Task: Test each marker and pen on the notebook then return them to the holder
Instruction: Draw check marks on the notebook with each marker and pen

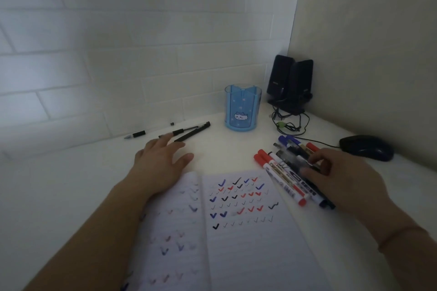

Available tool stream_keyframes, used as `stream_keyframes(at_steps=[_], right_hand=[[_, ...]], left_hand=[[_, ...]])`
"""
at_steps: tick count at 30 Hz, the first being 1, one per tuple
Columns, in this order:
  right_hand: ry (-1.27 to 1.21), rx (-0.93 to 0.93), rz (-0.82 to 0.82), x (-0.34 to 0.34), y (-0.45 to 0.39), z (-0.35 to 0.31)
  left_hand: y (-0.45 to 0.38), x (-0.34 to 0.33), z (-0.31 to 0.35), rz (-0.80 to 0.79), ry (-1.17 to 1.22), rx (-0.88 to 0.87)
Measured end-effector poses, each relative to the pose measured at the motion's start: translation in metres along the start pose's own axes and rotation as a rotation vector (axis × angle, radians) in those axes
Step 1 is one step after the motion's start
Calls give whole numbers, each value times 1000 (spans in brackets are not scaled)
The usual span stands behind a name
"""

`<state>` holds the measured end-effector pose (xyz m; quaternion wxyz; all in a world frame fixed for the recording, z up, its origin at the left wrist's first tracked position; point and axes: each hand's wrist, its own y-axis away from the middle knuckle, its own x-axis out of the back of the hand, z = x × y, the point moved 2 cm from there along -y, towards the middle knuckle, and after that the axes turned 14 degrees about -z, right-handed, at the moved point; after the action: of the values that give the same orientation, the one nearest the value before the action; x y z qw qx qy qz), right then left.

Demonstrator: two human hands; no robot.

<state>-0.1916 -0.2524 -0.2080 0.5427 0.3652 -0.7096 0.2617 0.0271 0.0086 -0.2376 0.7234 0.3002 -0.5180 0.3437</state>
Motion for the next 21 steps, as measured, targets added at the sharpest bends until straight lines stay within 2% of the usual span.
stream_keyframes(at_steps=[3,8,12,14,17,21], right_hand=[[3,-10,-23,-4,-1,0],[-37,11,-5,-2,1,-4],[-23,36,33,0,3,-8],[-35,49,60,3,5,-11],[-55,61,101,7,9,-14],[-73,126,153,10,15,-22]], left_hand=[[-5,-6,2,-74,-32,47],[-4,-7,3,-48,-55,57],[-4,-8,5,-112,-51,84],[-5,-7,6,-95,-51,67],[-6,-5,5,-1,7,67],[3,12,8,364,244,-63]])
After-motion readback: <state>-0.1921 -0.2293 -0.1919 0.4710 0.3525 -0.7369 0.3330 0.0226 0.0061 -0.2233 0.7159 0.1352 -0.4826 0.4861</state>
